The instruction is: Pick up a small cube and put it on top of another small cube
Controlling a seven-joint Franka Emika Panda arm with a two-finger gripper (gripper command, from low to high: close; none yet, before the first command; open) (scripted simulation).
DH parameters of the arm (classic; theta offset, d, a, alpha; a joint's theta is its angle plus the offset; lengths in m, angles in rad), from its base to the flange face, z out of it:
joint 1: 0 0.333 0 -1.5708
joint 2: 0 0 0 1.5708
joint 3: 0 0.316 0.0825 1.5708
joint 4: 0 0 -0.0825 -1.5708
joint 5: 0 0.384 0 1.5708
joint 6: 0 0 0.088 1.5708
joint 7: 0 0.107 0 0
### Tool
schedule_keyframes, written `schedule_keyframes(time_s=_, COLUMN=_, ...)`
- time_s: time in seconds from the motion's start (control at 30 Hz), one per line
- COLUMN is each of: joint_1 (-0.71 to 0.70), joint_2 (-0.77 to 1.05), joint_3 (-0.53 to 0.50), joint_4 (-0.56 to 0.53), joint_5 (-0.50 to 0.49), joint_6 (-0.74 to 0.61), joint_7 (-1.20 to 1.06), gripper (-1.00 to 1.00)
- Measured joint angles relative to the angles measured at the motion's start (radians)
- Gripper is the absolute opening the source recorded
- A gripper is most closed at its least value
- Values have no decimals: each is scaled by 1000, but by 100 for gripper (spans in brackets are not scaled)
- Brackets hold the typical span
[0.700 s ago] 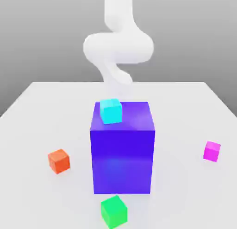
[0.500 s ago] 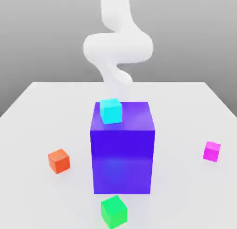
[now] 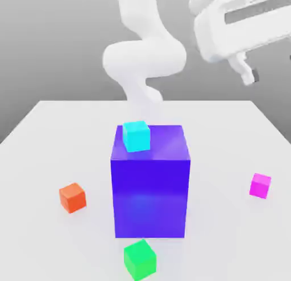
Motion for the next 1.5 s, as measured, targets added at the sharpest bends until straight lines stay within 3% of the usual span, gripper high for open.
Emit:
schedule_keyframes(time_s=0.13, joint_1=100, joint_2=121, joint_3=50, joint_4=-52, joint_5=71, joint_6=53, joint_7=-58, gripper=0)
schedule_keyframes(time_s=0.3, joint_1=129, joint_2=160, joint_3=72, joint_4=-71, joint_5=86, joint_6=74, joint_7=-72, gripper=0)
schedule_keyframes(time_s=0.37, joint_1=178, joint_2=242, joint_3=130, joint_4=-110, joint_5=101, joint_6=121, joint_7=-89, gripper=0)
schedule_keyframes(time_s=0.6, joint_1=249, joint_2=360, joint_3=213, joint_4=-169, joint_5=64, joint_6=207, joint_7=-72, gripper=0)
schedule_keyframes(time_s=0.77, joint_1=351, joint_2=459, joint_3=255, joint_4=-236, joint_5=-77, joint_6=302, joint_7=19, gripper=0)
schedule_keyframes(time_s=1.07, joint_1=444, joint_2=557, joint_3=191, joint_4=-300, joint_5=-440, joint_6=410, joint_7=268, gripper=0)
schedule_keyframes(time_s=1.27, joint_1=488, joint_2=640, joint_3=121, joint_4=-280, joint_5=-560, joint_6=478, joint_7=352, gripper=0)
schedule_keyframes(time_s=1.5, joint_1=535, joint_2=751, joint_3=62, joint_4=-259, joint_5=-612, joint_6=560, joint_7=395, gripper=0)
